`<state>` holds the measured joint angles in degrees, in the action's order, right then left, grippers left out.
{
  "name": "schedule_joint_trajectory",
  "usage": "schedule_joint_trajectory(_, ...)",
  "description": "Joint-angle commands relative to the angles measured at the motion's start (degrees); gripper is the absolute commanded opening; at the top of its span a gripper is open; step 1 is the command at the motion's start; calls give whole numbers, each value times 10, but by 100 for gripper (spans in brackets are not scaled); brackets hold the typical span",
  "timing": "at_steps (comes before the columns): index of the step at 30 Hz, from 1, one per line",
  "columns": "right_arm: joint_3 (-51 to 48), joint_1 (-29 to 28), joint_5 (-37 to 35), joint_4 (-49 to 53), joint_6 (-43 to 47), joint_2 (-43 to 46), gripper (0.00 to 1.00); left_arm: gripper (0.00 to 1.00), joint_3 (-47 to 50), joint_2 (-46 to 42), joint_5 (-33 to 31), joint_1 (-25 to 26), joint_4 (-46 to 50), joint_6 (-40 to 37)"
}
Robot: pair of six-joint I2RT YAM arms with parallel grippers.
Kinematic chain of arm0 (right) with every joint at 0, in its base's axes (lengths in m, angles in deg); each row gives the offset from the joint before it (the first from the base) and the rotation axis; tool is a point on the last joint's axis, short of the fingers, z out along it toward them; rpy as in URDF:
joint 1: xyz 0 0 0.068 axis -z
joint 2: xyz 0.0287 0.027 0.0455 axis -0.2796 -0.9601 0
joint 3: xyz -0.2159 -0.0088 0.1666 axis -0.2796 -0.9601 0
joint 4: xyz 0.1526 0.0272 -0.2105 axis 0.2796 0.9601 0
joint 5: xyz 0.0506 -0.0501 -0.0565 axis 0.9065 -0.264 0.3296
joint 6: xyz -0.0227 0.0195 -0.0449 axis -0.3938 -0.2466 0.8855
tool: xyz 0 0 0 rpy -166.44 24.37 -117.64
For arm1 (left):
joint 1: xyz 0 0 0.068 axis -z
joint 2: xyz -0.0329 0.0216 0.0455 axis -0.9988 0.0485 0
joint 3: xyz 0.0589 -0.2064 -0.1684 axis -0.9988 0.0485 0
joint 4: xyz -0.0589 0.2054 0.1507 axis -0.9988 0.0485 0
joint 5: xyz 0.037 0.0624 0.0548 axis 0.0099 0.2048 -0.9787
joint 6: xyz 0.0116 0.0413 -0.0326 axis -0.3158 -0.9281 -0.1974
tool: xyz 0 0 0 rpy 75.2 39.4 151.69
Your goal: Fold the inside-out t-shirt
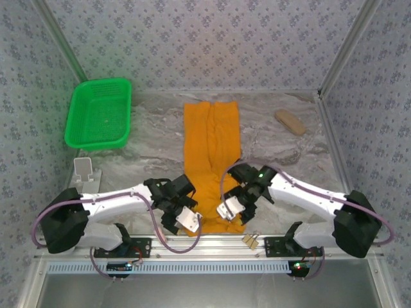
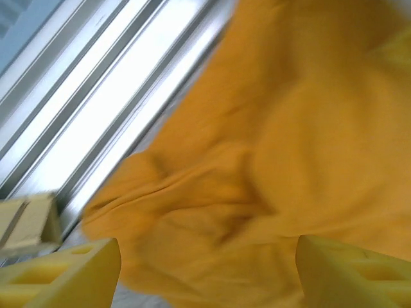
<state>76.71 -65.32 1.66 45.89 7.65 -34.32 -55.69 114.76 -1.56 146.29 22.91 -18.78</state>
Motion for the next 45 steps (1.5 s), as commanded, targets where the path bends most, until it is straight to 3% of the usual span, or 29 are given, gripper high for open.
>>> schedule_joint_trajectory(1,-23,-1,-87,46,53,-6,75,84,1,4,21,3,-15,-22)
schedule_joint_trajectory(5,-61,6,-124,16,50,5,75,77,-8,35,58,3,-8,-22)
schedule_joint_trajectory(9,-99,-12,-144,-69,32,12,74,77,-1,43,52,4,-22,-21)
schedule_joint_trajectory(12,-86,-32,-124,-67,-5,-10,72,77,11,31,42,4,-40,-20)
schedule_joint_trajectory(17,-107,-52,-164,-82,-6,9,71,76,12,50,28,4,-37,-22)
schedule_joint_trajectory(23,-99,-47,-149,-30,4,55,74,73,8,62,28,4,-41,-21)
schedule_joint_trajectory(31,-140,-67,-123,-111,-7,34,73,62,5,71,34,4,-43,-21)
schedule_joint_trajectory(33,-151,-73,-128,-147,-22,27,61,54,8,67,28,4,-47,-21)
schedule_joint_trajectory(35,-161,-76,-119,-174,-32,29,40,51,18,58,28,4,-62,-16)
schedule_joint_trajectory(37,-172,-75,-120,-186,-33,40,11,43,24,49,31,4,-76,-10)
schedule_joint_trajectory(38,-174,-75,-125,-182,-32,49,1,36,24,46,32,4,-77,-11)
schedule_joint_trajectory(41,-172,-66,-110,-150,-42,89,0,4,7,45,32,4,-57,-13)
schedule_joint_trajectory(45,-150,-25,-78,-95,-51,167,0,0,-20,-4,34,4,5,-3)
